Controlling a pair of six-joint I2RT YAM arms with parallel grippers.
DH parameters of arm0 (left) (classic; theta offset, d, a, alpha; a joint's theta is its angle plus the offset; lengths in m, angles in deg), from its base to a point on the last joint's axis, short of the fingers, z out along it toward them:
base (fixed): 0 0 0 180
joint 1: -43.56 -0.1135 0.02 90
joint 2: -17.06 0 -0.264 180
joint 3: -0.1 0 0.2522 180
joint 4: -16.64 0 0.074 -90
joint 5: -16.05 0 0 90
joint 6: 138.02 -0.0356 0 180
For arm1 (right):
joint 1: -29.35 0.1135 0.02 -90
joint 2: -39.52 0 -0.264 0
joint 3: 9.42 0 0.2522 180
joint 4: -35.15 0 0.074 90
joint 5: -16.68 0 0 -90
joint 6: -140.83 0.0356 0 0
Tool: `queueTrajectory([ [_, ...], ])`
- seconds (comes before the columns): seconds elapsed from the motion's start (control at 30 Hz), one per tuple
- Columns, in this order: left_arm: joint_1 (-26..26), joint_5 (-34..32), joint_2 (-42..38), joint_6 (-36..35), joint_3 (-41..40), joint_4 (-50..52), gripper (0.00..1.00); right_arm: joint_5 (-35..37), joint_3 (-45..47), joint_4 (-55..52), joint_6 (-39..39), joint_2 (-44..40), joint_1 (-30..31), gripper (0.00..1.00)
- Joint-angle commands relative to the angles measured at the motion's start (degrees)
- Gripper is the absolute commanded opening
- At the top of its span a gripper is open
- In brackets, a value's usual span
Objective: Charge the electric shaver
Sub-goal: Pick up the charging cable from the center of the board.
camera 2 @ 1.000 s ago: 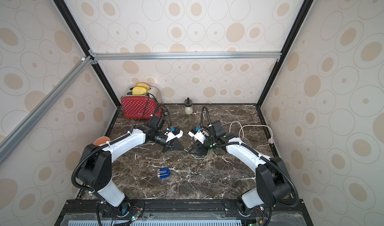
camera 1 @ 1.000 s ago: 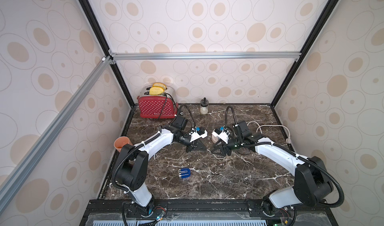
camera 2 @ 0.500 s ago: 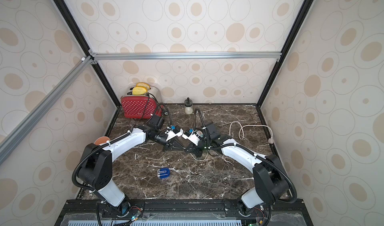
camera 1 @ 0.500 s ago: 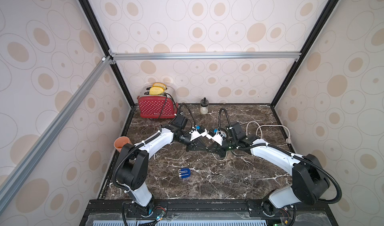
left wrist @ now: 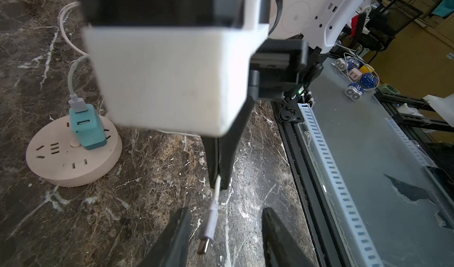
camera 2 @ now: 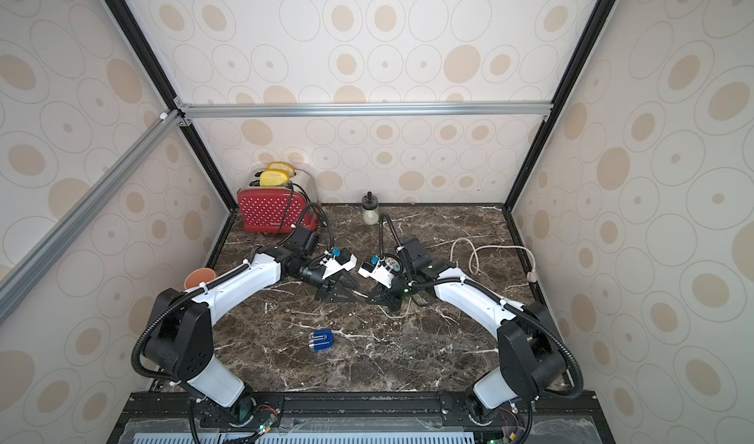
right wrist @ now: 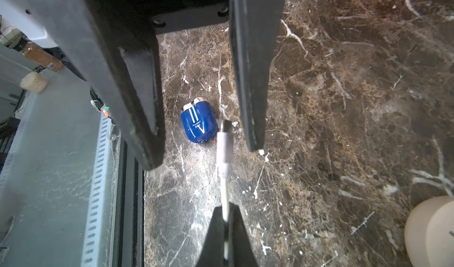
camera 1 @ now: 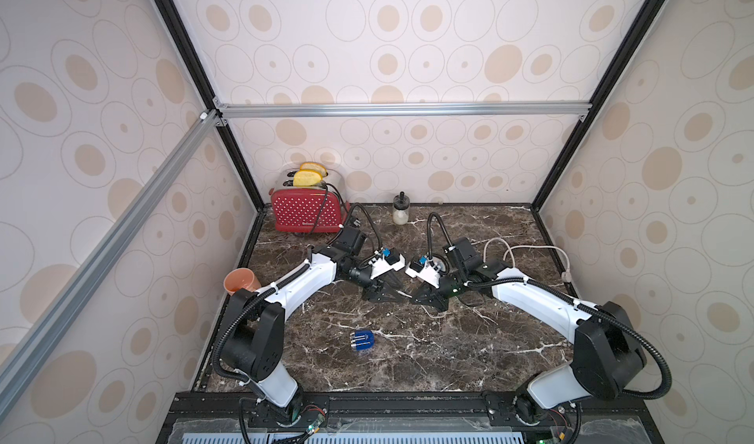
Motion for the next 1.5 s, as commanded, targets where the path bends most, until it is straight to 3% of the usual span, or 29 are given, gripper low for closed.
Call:
queueTrajectory([
  [0.0,-0.2,1.5,0.5,-3.3,1.8,4.4,0.44,-0.3,-1.5,-2.2,-2.1,0.3,-0.1,0.0],
  [0.1,-0.2,1.0,1.2,-3.7,2.3,5.6,0.4,-0.4,-1.7,-1.9,-1.9,0.1,-0.1,0.0],
  [0.53,-0.2,0.2,1.9,0.1,2.6,1.9,0.42,-0.7,-1.7,-1.5,-1.8,-0.4,0.0,0.0],
  [0.77,-0.2,1.0,2.9,0.8,2.9,1.7,0.29,-0.5,-1.5,-0.9,-1.5,-0.4,0.0,0.0],
  [0.93,-0.2,1.0,2.8,0.7,2.7,2.2,0.1,-0.7,-1.4,0.1,-0.6,-0.4,0.0,0.0],
  [1.0,-0.2,0.6,2.7,0.8,2.7,2.5,0.08,-1.0,-1.3,0.8,-0.1,-0.5,0.1,0.0],
  [1.13,-0.2,0.4,2.7,0.8,2.7,2.6,0.04,-2.0,-1.4,2.2,1.2,-0.5,0.0,0.13],
  [1.27,-0.2,0.3,2.7,0.9,2.9,2.6,0.04,-3.5,-0.6,5.3,3.5,-1.0,0.0,0.34],
  [1.47,-0.2,0.2,2.7,1.1,3.1,2.5,0.04,-5.8,0.4,9.3,6.8,-0.8,0.0,0.34],
])
